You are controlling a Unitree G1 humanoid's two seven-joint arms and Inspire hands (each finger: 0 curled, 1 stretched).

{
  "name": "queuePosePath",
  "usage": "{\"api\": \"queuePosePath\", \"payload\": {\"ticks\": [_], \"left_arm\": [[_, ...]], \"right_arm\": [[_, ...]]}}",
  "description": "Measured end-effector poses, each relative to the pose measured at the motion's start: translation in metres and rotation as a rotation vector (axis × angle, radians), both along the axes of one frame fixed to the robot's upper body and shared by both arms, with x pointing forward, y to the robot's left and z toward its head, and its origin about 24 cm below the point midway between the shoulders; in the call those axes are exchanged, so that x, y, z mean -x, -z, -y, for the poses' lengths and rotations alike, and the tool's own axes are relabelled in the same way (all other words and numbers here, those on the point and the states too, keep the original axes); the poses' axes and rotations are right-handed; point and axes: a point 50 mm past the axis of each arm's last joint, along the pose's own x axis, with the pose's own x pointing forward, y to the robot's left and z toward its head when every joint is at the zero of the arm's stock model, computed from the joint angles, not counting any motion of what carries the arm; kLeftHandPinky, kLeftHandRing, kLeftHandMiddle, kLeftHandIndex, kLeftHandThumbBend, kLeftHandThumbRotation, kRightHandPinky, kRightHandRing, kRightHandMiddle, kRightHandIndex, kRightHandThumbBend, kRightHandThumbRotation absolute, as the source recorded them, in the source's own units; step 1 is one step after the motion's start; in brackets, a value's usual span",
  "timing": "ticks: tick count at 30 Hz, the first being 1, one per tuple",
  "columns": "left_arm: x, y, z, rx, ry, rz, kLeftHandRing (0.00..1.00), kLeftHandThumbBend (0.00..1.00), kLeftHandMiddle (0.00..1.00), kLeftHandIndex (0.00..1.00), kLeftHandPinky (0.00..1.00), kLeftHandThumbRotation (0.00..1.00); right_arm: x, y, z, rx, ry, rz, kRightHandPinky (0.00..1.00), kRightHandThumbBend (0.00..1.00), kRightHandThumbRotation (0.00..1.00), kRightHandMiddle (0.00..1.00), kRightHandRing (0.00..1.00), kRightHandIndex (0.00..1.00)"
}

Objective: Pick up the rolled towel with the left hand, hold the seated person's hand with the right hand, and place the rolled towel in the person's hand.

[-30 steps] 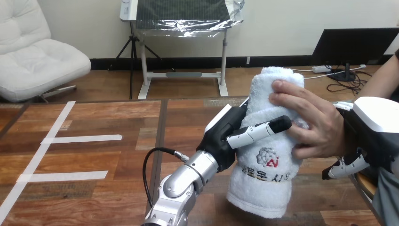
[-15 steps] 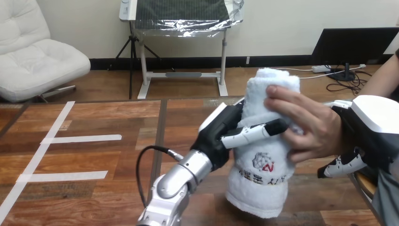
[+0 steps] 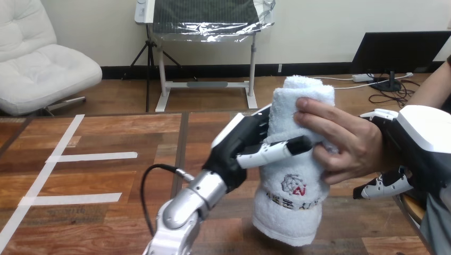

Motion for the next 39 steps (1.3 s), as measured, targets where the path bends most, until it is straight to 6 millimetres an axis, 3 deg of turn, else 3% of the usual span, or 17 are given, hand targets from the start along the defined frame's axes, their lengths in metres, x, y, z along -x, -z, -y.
{"api": "queuePosePath", "payload": {"ticks": [39], "left_arm": [[0.027, 0.008, -0.068, -0.035, -0.232, 0.132, 0.80, 0.89, 0.83, 0.84, 0.75, 0.48]], "right_arm": [[0.026, -0.015, -0.017, -0.115, -0.020, 0.171, 0.78, 0.92, 0.00, 0.87, 0.88, 0.79]]}}
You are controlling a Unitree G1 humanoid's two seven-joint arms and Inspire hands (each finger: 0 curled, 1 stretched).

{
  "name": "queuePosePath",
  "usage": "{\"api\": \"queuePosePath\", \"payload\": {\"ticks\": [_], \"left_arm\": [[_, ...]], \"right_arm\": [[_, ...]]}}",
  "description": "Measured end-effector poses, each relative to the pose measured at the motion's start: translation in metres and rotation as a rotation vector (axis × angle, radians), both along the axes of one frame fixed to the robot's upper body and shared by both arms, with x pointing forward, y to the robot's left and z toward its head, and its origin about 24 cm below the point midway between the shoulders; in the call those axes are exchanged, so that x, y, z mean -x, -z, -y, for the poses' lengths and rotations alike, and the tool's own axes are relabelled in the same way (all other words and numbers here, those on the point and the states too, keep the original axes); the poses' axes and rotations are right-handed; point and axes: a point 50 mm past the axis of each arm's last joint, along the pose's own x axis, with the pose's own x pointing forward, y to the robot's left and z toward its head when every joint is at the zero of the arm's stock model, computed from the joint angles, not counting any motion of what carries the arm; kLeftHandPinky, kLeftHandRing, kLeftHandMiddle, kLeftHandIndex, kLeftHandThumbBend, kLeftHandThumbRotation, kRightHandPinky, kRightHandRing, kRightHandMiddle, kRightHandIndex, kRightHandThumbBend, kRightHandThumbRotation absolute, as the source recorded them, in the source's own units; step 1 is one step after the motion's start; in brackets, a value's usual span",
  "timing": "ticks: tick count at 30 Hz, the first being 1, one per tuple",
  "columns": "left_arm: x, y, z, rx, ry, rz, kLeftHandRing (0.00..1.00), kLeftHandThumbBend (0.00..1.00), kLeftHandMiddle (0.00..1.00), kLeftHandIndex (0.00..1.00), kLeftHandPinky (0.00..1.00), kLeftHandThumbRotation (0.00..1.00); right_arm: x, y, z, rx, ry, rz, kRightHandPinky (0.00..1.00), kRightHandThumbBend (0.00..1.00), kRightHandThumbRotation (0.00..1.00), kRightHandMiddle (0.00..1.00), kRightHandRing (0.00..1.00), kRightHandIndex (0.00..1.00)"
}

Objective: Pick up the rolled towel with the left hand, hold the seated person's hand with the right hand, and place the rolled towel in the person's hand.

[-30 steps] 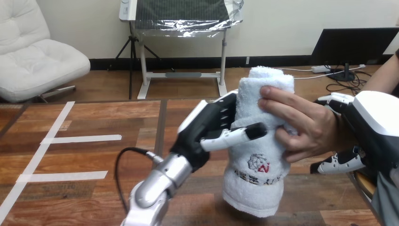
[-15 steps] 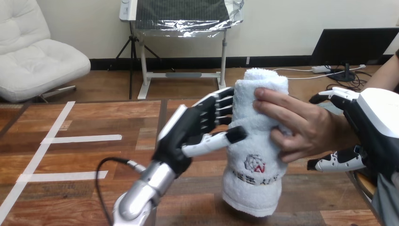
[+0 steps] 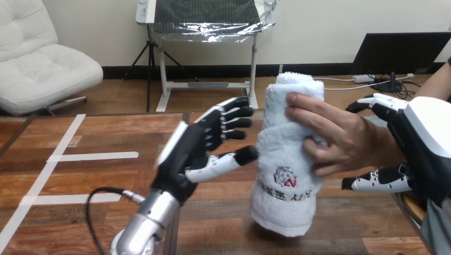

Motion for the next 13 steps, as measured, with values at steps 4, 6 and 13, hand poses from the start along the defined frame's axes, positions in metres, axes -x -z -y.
{"api": "queuePosePath", "payload": {"ticks": [4, 6, 13], "left_arm": [[0.002, -0.001, -0.006, -0.003, -0.023, 0.018, 0.80, 0.89, 0.83, 0.85, 0.76, 0.48], [0.003, -0.002, -0.009, -0.006, -0.030, 0.028, 0.80, 0.88, 0.83, 0.85, 0.76, 0.47], [0.006, -0.004, -0.020, -0.022, -0.061, 0.054, 0.81, 0.87, 0.84, 0.86, 0.77, 0.47]], "right_arm": [[0.003, -0.003, -0.002, -0.004, -0.003, 0.023, 0.77, 0.92, 0.00, 0.86, 0.87, 0.78], [0.005, -0.004, -0.002, -0.005, -0.002, 0.036, 0.76, 0.93, 0.00, 0.86, 0.86, 0.77], [0.012, -0.009, -0.003, -0.023, 0.007, 0.087, 0.74, 0.94, 0.00, 0.84, 0.85, 0.76]]}}
